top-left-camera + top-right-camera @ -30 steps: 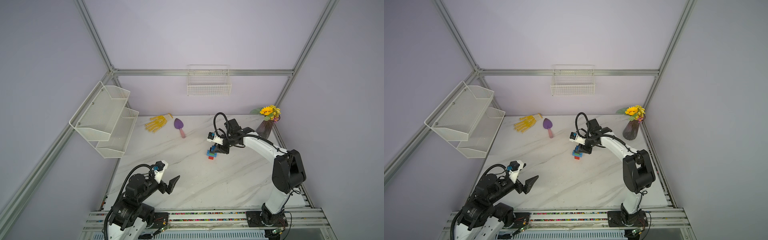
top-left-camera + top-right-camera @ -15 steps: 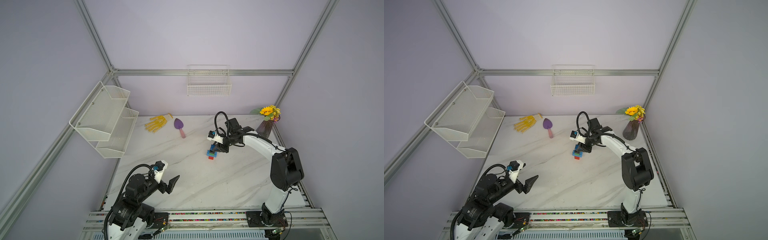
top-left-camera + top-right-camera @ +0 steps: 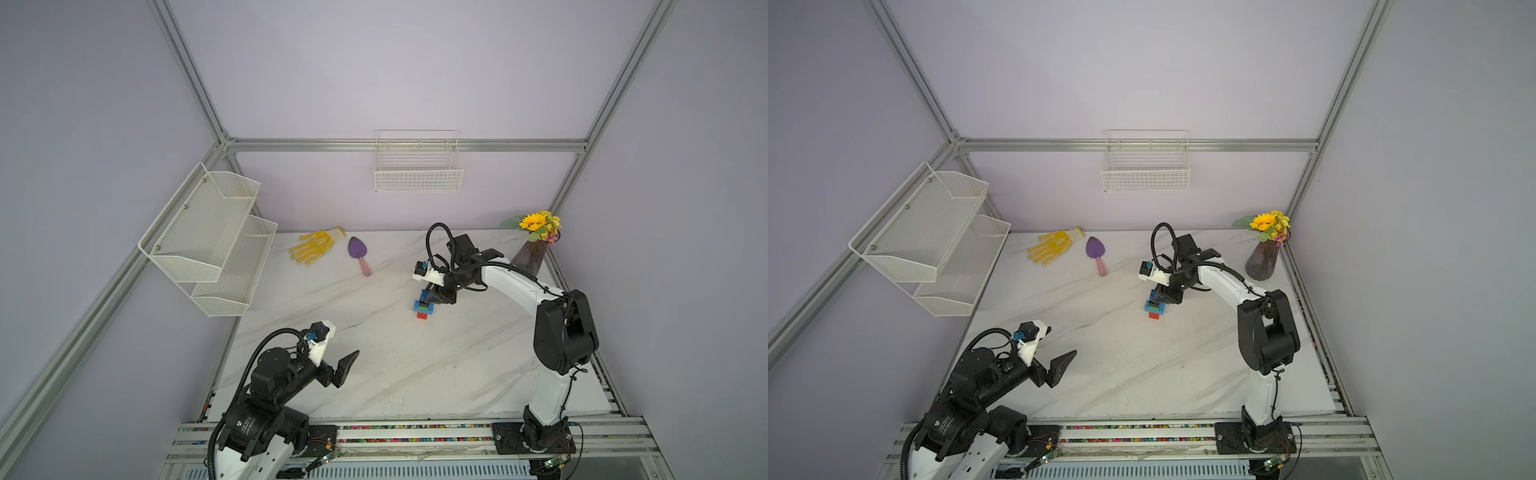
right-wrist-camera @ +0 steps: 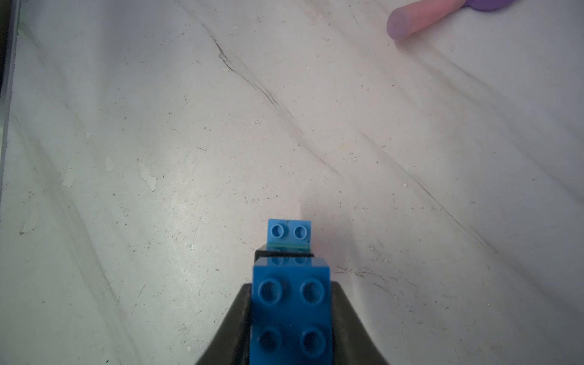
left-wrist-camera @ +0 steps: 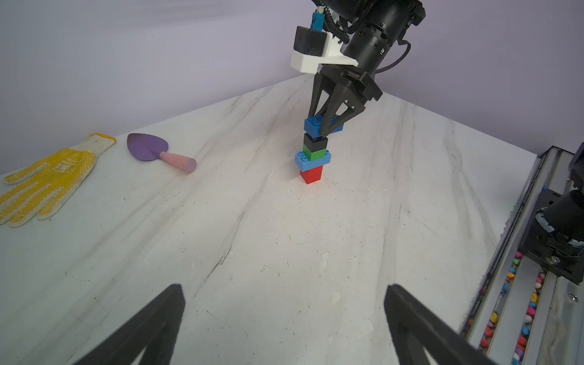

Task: Assemble the letter f with lego
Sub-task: Assemble the lego brick with the lego brick.

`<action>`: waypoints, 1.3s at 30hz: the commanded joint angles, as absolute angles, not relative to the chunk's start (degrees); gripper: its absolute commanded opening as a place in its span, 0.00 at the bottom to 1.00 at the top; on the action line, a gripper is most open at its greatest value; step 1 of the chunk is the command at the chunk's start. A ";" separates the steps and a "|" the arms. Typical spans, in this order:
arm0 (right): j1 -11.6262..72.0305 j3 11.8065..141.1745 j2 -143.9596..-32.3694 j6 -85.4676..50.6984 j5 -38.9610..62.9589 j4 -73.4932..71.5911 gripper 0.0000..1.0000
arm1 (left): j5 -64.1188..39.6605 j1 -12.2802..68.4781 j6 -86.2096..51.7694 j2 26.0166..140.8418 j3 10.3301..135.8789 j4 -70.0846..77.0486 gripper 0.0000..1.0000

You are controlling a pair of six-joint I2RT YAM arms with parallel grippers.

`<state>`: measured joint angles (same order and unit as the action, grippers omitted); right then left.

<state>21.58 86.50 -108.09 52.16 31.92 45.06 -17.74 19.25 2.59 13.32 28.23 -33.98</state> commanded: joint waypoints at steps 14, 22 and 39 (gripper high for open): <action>24.18 91.16 -110.10 53.13 27.76 52.52 0.00 | -18.12 18.90 2.90 13.91 28.42 -32.08 1.00; 25.77 93.65 -111.23 50.75 24.04 55.34 0.00 | -18.37 18.89 2.91 13.84 28.47 -32.08 1.00; 25.20 90.83 -109.41 48.79 23.15 53.61 0.00 | -18.47 18.85 2.91 13.43 28.44 -32.17 1.00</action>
